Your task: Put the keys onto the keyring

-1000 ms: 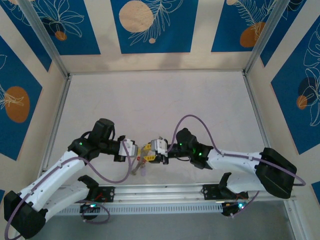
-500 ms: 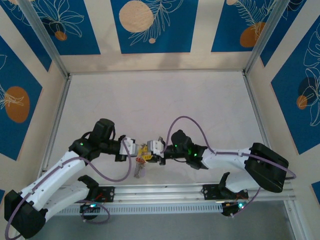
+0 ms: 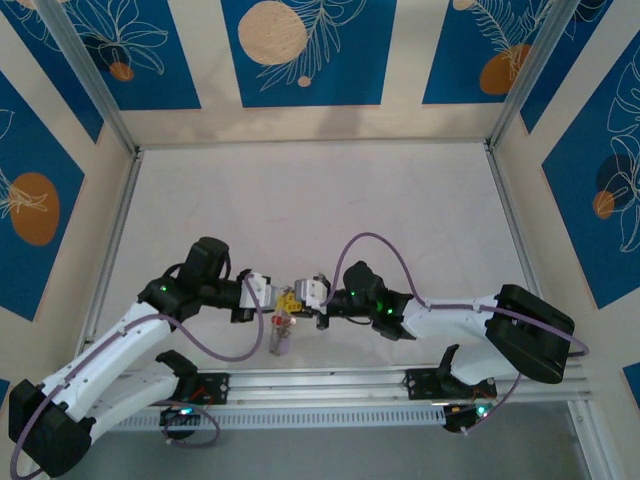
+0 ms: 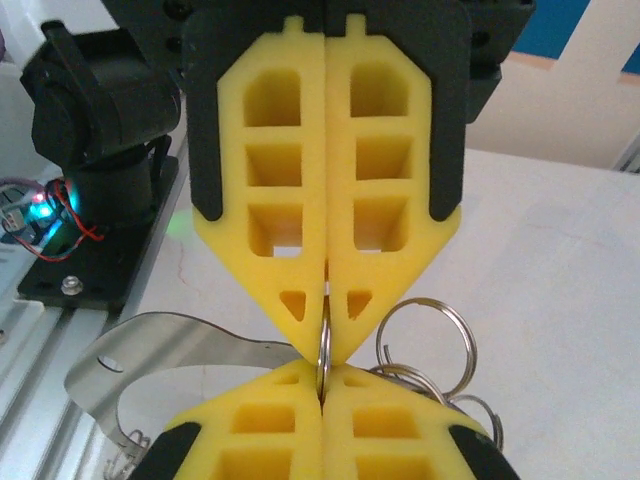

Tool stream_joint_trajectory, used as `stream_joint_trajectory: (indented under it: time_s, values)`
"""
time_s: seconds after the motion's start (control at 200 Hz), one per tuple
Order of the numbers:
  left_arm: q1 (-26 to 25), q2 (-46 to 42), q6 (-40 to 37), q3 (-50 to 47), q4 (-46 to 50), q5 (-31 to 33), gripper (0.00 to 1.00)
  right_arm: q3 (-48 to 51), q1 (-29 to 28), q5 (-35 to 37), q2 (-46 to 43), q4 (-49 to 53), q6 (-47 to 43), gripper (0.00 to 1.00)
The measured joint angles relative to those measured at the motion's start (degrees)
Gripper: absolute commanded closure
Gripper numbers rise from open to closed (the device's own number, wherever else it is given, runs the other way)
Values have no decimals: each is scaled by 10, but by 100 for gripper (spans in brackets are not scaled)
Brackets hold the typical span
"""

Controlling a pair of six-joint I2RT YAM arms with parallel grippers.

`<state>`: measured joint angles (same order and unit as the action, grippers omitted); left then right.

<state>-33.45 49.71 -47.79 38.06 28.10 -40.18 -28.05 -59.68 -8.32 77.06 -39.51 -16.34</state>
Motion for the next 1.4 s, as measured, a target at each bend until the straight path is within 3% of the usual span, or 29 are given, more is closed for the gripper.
stream_joint_trajectory:
  time_s: [0.095,0.23,0.48,0.755,1.005,1.4]
  values:
    - [0,-3,5,1,3,5,73,2,-1,2,0,-3,-5,100]
    - [-1,-29,-3,7,41,23,66,19,-4,7,-19,-4,-25,100]
    - [-1,-94,-7,0,56,28,68,45,-4,-7,-77,-15,-93,100]
    - [-5,-101,8,-27,2,-26,76,46,-7,-29,-90,-12,-164,100]
    - [-34,-123,9,-39,-24,-39,78,44,-7,-38,-101,0,-183,100]
    - [-40,-114,9,-48,-56,-29,80,21,-7,-61,-88,5,-179,100]
